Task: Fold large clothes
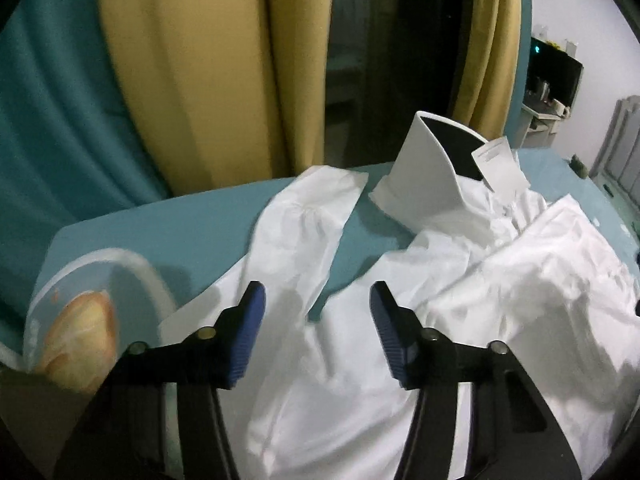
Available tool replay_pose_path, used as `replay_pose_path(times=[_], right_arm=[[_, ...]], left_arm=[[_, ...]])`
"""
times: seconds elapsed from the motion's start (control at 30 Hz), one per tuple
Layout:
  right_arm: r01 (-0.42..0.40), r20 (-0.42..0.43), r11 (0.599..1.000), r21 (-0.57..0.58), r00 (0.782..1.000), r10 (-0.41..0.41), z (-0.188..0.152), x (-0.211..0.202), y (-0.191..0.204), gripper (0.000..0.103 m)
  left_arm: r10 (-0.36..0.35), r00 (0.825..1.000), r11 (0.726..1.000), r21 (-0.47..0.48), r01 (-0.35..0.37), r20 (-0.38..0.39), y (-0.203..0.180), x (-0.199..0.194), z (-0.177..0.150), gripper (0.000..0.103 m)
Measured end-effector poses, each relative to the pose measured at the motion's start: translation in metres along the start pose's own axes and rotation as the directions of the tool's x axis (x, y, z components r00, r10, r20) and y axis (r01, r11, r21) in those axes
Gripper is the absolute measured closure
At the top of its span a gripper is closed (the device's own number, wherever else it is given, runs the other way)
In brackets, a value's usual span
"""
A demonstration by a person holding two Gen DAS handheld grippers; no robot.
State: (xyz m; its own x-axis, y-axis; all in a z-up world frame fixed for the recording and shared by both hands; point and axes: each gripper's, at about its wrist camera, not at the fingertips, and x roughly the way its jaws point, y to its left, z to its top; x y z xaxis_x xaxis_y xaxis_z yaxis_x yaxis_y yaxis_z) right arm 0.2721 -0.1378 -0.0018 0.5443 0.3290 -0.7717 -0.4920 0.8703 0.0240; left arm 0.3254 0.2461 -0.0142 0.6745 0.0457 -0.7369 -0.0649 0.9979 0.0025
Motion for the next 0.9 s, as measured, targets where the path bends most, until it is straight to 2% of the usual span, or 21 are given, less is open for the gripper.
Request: replay_pose_path(times=[0.07, 0.1, 0.13, 0.23, 0.33, 0.43, 0.53, 0.57, 0.6, 0.63, 0.73, 0.9], right_arm=[[0.05, -0.003, 0.997, 0.052, 0.999, -0.05, -0.004, -0.012, -0.024, 0.01], [0.081, -0.004, 0.994, 0.076, 0.997, -0.08, -0.006, -0.015, -0.034, 0.01], [0.105, -0.004, 0.99, 0.093, 0.995, -0.105, -0.007, -0.018, -0.042, 0.01], [0.148, -0.007, 0.98, 0.135, 0.989, -0.149, -0.009, -0.023, -0.064, 0.01], [0.151, 0.025, 0.976, 0.159, 0.987, -0.157, -0.015, -0.023, -0.07, 0.01], [0.132, 0.039, 0.974, 0.187, 0.989, -0.141, -0.023, -0.016, -0.08, 0.01], [0.101, 0.034, 0.966, 0.24, 0.993, -0.112, -0.028, -0.001, -0.092, 0.01], [0.094, 0.03, 0.963, 0.252, 0.994, -0.105, -0.03, 0.003, -0.095, 0.01], [0.088, 0.028, 0.961, 0.263, 0.995, -0.098, -0.031, 0.008, -0.098, 0.01], [0.079, 0.028, 0.96, 0.268, 0.996, -0.09, -0.032, 0.011, -0.099, 0.01], [0.063, 0.035, 0.962, 0.266, 0.997, -0.075, -0.034, 0.013, -0.101, 0.01], [0.045, 0.056, 0.958, 0.284, 0.996, -0.063, -0.04, 0.01, -0.111, 0.01]], left_arm=[[-0.011, 1.0, 0.999, 0.04, 0.011, 0.009, -0.008, 0.012, 0.011, 0.046], [0.008, 1.0, 0.999, 0.05, -0.008, -0.001, -0.01, 0.025, 0.017, 0.048], [0.012, 1.0, 0.999, 0.046, -0.011, -0.018, -0.01, 0.035, 0.021, 0.055], [-0.023, 0.997, 1.0, 0.019, 0.025, -0.079, -0.008, 0.066, 0.025, 0.058], [0.004, 0.996, 0.999, 0.036, -0.001, -0.087, -0.003, 0.092, 0.022, 0.058], [0.026, 0.99, 1.0, 0.005, -0.026, -0.142, 0.009, 0.115, 0.016, 0.058], [0.054, 0.991, 0.998, 0.035, -0.05, -0.123, 0.005, 0.114, 0.015, 0.059], [0.052, 0.991, 0.998, 0.027, -0.049, -0.127, 0.004, 0.114, 0.016, 0.065], [0.054, 0.99, 0.998, 0.019, -0.052, -0.129, 0.003, 0.114, 0.017, 0.09], [0.064, 0.989, 0.998, 0.01, -0.063, -0.137, 0.003, 0.114, 0.018, 0.101], [0.06, 0.989, 0.998, -0.017, -0.063, -0.139, -0.001, 0.105, 0.021, 0.101], [0.046, 0.998, 0.998, -0.051, -0.049, -0.05, -0.013, 0.064, 0.035, 0.101]])
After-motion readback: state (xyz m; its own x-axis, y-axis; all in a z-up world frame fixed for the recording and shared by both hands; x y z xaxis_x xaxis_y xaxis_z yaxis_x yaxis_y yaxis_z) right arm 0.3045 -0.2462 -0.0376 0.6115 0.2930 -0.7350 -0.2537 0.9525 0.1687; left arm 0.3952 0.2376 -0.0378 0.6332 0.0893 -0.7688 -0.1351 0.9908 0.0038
